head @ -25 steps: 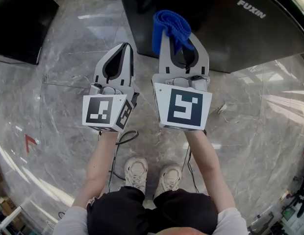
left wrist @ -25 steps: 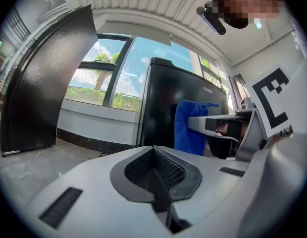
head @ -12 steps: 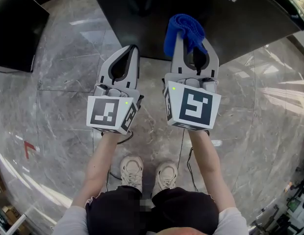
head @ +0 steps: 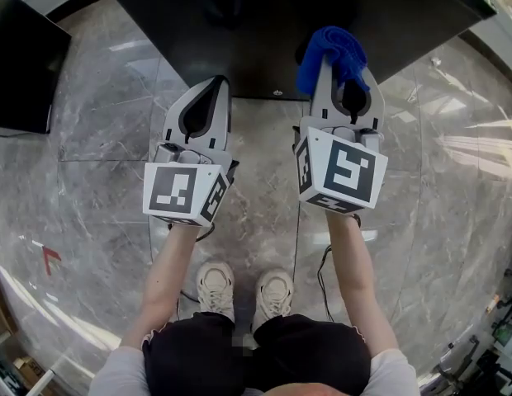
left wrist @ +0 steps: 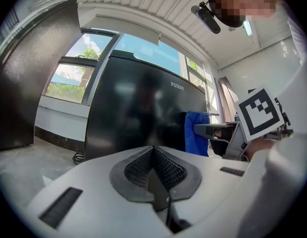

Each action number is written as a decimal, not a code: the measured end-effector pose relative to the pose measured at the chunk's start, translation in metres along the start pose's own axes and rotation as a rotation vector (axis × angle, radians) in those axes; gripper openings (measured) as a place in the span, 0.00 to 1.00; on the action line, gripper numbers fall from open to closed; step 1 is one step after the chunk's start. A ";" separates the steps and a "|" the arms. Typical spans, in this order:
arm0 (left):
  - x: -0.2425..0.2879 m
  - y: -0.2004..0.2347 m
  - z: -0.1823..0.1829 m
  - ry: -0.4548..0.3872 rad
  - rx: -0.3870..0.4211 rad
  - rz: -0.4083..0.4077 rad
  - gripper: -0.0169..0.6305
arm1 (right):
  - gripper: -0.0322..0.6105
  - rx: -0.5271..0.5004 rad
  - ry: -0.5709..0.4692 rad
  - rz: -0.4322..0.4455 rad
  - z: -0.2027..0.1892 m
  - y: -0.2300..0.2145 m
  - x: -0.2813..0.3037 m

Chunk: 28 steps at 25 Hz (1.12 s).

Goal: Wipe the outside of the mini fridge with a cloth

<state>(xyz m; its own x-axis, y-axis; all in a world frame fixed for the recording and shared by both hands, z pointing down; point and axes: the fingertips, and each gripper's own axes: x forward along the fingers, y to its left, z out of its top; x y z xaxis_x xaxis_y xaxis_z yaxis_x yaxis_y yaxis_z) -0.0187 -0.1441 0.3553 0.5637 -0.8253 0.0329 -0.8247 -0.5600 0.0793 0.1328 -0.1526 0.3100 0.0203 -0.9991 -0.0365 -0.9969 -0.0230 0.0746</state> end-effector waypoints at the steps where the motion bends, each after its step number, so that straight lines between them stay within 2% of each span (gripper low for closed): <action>1: 0.001 -0.004 -0.001 0.002 0.002 -0.004 0.03 | 0.15 0.000 0.001 -0.015 -0.001 -0.009 -0.001; 8: 0.018 -0.026 -0.009 0.009 -0.015 -0.026 0.03 | 0.15 -0.050 0.006 -0.105 -0.006 -0.058 -0.005; 16: 0.036 -0.054 -0.030 0.046 -0.030 -0.084 0.03 | 0.15 -0.044 0.028 -0.278 -0.019 -0.139 -0.010; 22: 0.042 -0.063 -0.038 0.060 -0.040 -0.101 0.03 | 0.15 -0.099 0.038 -0.326 -0.023 -0.160 -0.012; 28: 0.041 -0.057 -0.038 0.058 -0.048 -0.092 0.03 | 0.15 -0.086 0.049 -0.349 -0.025 -0.168 -0.012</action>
<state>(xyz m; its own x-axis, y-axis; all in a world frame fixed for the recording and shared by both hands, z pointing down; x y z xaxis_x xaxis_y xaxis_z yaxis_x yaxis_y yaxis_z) 0.0535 -0.1432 0.3903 0.6396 -0.7644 0.0813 -0.7671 -0.6279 0.1320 0.3022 -0.1372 0.3226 0.3642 -0.9309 -0.0269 -0.9193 -0.3640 0.1497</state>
